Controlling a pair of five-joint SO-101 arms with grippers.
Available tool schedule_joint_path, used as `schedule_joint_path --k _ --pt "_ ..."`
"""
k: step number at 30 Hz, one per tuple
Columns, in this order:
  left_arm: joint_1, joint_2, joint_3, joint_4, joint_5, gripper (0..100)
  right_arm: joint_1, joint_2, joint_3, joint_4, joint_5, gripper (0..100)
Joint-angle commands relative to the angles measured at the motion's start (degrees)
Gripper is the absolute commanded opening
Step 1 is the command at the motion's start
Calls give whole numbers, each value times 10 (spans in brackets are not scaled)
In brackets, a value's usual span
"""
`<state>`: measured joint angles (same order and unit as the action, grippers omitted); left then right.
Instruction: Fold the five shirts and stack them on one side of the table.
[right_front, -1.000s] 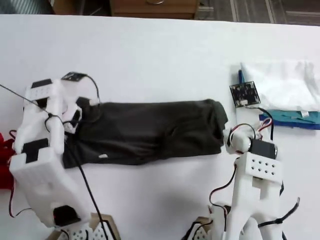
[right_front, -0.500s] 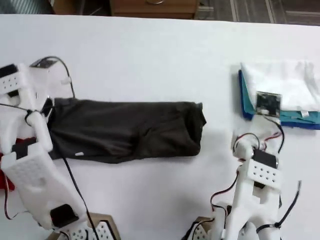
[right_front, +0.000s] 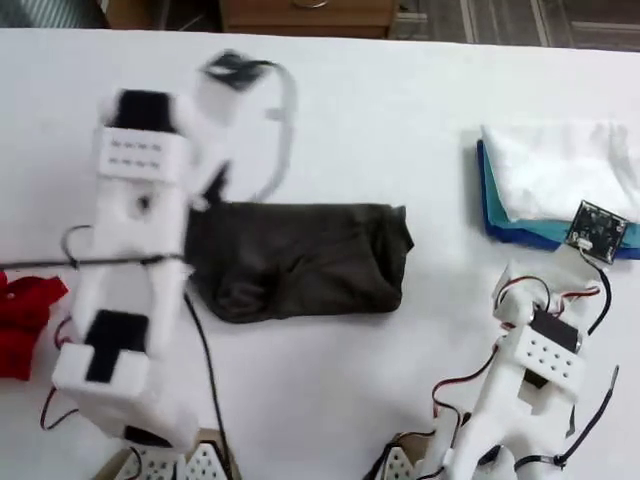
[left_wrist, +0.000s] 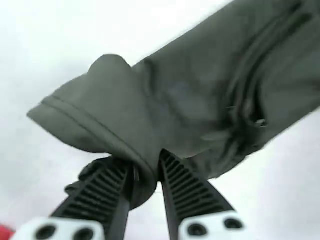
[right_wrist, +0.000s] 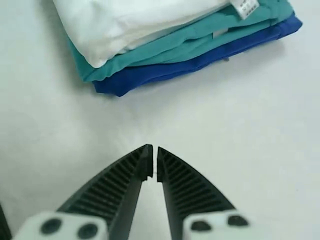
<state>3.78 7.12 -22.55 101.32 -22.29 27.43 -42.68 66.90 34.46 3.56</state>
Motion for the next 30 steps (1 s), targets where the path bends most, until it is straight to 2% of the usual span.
schedule_joint_path --k 1,4,7,12,19,26,30 --pt "91 -33 -2 -8 27 26 22 -20 -9 -11 -27 21" --pt "151 -34 -2 -40 46 26 54 -20 -18 -11 -65 21" --pt "204 -35 -2 -69 48 26 63 -20 -19 -11 -67 21" --pt "247 -33 2 -113 47 26 62 -20 -18 -11 -66 21" --pt "268 -25 3 -146 48 26 61 -20 -18 -11 -66 21" --pt "267 33 -2 -131 46 29 61 -20 -18 -11 -65 21" --pt "262 47 -2 -127 44 143 61 -20 -18 -11 -65 21"
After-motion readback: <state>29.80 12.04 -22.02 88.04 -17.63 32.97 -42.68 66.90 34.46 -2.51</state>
